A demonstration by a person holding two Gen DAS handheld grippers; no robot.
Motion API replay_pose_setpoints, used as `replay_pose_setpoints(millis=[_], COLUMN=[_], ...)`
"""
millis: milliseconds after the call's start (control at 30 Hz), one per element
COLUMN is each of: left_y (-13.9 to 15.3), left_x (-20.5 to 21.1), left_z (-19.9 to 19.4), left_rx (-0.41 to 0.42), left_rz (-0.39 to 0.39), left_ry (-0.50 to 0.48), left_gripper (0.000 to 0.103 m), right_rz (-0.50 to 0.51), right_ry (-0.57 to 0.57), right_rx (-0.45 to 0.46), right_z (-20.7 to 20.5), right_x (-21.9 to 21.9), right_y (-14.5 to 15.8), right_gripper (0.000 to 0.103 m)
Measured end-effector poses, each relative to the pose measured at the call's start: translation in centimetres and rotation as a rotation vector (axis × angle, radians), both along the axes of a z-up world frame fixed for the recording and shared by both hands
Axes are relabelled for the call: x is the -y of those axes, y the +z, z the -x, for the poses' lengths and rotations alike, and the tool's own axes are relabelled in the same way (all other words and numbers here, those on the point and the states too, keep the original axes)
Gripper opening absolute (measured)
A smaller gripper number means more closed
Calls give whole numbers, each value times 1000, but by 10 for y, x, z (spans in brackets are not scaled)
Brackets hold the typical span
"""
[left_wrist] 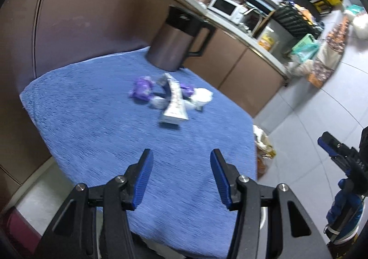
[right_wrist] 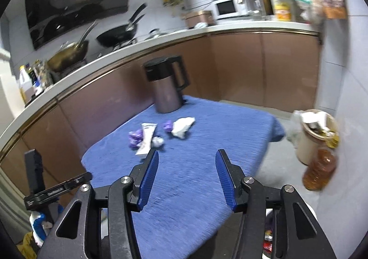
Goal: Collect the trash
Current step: 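Return both tools to the towel and approach the purple wrapper and tissue, then grasp the purple wrapper with left tool while right tool grasps white tube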
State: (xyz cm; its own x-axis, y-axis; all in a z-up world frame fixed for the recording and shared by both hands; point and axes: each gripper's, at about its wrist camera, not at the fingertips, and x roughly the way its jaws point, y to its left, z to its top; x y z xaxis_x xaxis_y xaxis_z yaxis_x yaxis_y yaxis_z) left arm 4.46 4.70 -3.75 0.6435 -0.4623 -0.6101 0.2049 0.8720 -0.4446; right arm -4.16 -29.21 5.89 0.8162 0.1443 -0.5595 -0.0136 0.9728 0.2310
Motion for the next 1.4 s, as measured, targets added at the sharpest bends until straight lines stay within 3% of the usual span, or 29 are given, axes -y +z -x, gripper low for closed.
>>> replay_pose_setpoints(millis=[167,400,767,933,1067,1167,1400], left_y=[-21,-44,-79,-100,-102,-103,-98], left_x=[-10,-7,22,18,11,8,2], left_z=[-49,-125,-234,-253,-253,-251,-240], left_rx=[-42,-58,-64,-102,-89,-76,-42], left_rz=[-29,-88,-191,-150,-103,-81,-70], left_ry=[29,28,1,24,28,25,35], left_gripper=[50,50,50,49,36,35,33], right_rz=[-21,-46,-65,-54,-40,-37,-44], right_ry=[120,246,320,327,339,333,299], right_rx=[-59,-162,-262,-300,-312,-301,-327], right_z=[-65,-158,-259,-287,-301,-304,-311], right_x=[-36,-88,-131,-141,-150,-151,-142], right_y=[-19,-70,-132,-151,-166,-169,-175], right_gripper=[51,52,55,55,54,42,35])
